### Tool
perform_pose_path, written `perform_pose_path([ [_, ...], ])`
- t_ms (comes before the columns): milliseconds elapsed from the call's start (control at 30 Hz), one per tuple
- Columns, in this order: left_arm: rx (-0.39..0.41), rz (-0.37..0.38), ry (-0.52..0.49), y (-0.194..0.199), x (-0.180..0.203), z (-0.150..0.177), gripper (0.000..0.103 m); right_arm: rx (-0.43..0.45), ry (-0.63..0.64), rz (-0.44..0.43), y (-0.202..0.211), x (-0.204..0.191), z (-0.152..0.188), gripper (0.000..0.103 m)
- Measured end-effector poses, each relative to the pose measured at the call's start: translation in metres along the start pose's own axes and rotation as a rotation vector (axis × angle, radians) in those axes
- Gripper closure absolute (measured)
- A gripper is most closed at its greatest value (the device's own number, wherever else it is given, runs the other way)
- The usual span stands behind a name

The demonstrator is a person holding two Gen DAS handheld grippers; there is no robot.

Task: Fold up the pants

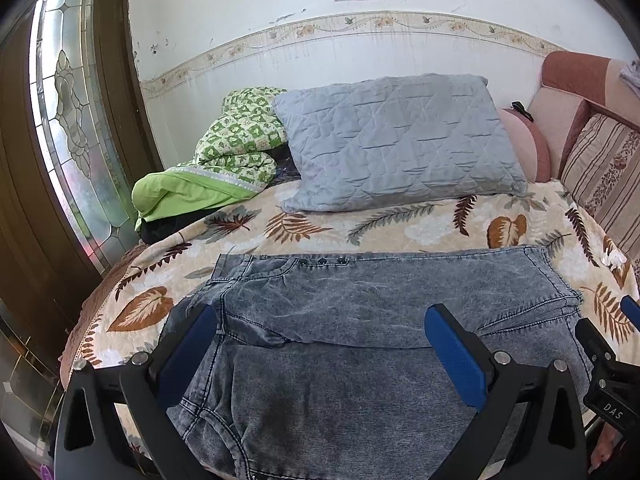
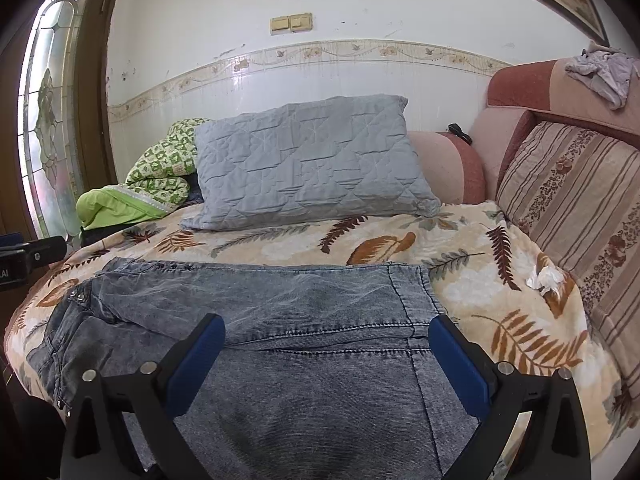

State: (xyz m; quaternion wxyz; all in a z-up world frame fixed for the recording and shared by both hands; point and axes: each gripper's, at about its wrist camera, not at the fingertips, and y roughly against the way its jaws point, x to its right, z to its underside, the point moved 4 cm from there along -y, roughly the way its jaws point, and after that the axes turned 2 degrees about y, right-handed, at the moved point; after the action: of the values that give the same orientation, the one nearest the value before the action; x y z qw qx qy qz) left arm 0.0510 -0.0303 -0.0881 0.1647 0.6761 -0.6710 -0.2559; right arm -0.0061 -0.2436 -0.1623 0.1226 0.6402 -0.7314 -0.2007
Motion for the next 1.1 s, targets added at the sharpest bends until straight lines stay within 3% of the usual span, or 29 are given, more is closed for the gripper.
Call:
perform_pose_path([
  [1100, -0.02, -0.005, 0.0, -0.01, 0.0, 0.012, 0.0, -0.028, 0.022, 0.007, -0.005, -0.003, 0.005, 0.0],
])
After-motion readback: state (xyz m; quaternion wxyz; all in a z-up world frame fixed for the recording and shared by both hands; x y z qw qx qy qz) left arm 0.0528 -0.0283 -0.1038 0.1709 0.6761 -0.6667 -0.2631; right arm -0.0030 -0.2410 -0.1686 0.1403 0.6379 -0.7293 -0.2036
